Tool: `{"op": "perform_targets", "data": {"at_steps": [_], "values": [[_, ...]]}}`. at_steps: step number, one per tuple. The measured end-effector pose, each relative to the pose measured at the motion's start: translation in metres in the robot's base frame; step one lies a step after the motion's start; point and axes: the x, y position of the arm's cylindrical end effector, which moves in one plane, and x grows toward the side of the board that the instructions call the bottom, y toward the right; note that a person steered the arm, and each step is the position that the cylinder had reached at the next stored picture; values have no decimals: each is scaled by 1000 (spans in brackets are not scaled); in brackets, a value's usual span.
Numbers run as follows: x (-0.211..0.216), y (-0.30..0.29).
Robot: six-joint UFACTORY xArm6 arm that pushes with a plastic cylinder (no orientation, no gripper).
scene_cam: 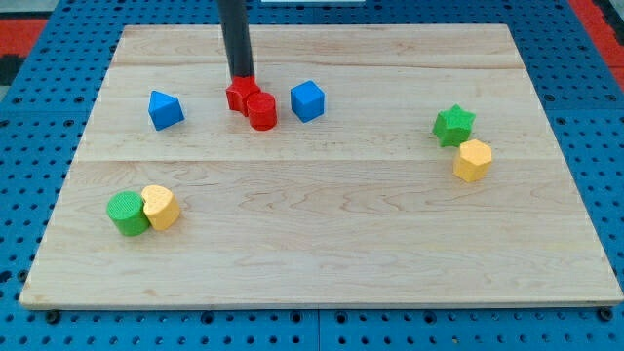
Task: Move the cube to the bottom right of the triangle
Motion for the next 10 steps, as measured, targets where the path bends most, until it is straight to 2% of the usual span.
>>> {"op": "perform_targets", "data": {"at_steps": [1, 3, 4, 5, 6, 8, 10], "values": [[0, -13], [0, 85], [0, 153], [1, 176], [28, 152], [46, 130], [50, 67]]}}
